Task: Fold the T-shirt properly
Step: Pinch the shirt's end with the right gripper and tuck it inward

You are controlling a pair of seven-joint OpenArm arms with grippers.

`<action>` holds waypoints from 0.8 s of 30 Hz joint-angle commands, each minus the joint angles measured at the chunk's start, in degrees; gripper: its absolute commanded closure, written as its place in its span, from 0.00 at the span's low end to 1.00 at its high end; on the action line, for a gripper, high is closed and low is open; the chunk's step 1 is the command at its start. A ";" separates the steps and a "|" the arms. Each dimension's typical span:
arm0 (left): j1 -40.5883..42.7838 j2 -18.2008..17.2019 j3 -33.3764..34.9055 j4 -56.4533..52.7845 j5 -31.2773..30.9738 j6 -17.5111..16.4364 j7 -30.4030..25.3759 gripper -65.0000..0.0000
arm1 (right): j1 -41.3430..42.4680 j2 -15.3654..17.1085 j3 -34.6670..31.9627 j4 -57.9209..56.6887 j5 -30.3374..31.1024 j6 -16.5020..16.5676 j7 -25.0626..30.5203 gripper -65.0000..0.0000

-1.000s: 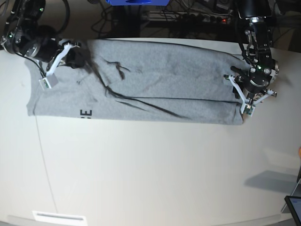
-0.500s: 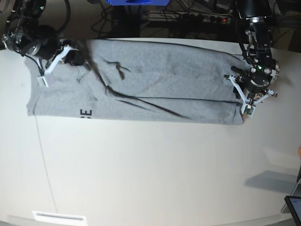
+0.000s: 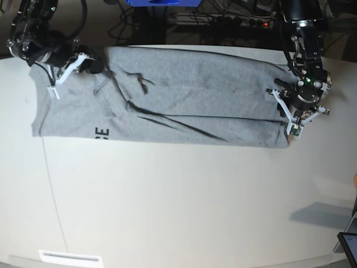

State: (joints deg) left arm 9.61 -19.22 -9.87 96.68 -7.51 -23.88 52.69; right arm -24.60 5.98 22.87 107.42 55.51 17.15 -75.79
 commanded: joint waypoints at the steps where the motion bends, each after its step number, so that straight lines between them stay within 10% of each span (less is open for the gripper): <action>1: -0.60 -1.04 -0.55 1.12 -0.01 0.45 -0.86 0.66 | -0.41 0.48 0.29 0.85 1.33 -0.05 0.40 1.00; 17: -0.42 -0.95 -0.37 1.12 -0.01 0.45 -0.86 0.66 | -0.94 0.57 2.93 5.33 1.59 0.04 0.58 0.75; 24: -0.16 -0.78 -0.55 3.05 -0.54 0.45 -0.86 0.66 | 0.91 6.20 11.10 5.60 12.93 0.04 0.76 0.75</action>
State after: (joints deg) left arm 9.89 -19.31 -10.02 98.28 -7.81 -23.86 52.84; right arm -23.66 11.81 33.74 112.01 67.09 17.02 -75.42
